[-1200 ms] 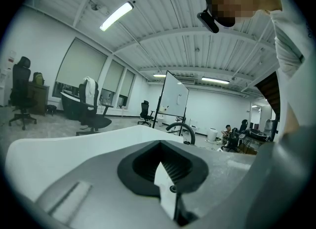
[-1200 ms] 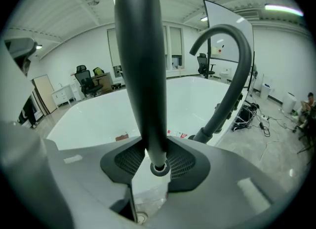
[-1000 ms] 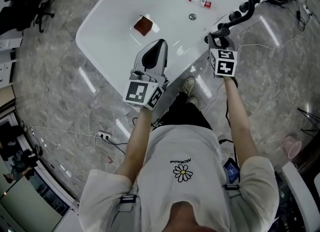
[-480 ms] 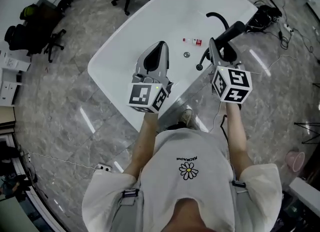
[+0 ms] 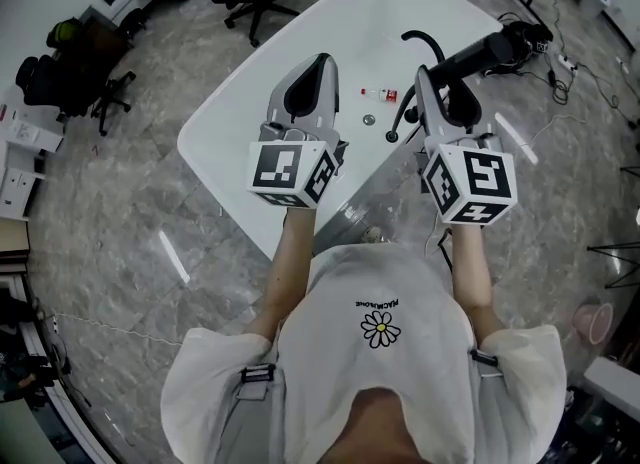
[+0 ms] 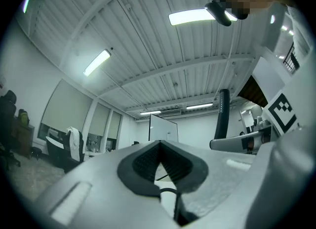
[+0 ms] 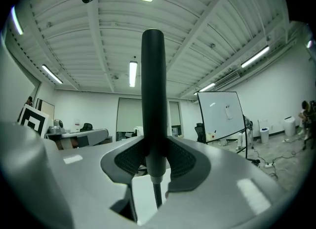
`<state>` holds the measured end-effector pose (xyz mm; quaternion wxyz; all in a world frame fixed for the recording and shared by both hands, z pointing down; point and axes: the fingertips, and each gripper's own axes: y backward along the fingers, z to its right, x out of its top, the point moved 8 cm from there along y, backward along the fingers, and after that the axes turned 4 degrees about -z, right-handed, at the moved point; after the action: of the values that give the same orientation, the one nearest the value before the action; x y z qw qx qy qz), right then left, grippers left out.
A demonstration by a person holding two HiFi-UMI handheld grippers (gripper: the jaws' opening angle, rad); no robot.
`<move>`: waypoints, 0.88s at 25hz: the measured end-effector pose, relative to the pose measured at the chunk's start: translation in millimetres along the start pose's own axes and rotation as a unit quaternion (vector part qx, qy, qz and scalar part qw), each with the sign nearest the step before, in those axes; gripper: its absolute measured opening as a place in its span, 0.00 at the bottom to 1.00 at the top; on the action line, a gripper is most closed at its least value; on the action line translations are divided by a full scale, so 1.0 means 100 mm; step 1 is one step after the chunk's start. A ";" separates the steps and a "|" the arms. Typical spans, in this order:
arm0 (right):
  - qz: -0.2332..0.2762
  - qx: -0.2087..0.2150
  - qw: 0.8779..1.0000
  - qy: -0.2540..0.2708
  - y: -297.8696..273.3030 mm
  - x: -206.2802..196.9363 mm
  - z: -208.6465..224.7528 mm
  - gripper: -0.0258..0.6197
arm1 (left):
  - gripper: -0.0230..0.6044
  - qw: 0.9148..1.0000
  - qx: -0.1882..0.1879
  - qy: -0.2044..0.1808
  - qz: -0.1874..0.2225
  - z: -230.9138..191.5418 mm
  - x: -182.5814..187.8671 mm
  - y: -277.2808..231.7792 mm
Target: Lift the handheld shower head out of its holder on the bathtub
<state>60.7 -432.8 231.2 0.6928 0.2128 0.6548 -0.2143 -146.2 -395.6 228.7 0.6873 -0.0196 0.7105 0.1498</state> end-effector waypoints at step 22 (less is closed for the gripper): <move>0.014 0.012 1.000 -0.010 0.15 0.00 -0.03 0.28 | 0.04 1.000 -0.015 -0.021 -0.012 0.19 -0.02 0.06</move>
<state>67.0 -418.3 231.7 0.6997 0.2277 0.6424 -0.2143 -129.4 -385.4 231.3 0.7037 -0.0356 0.6930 0.1528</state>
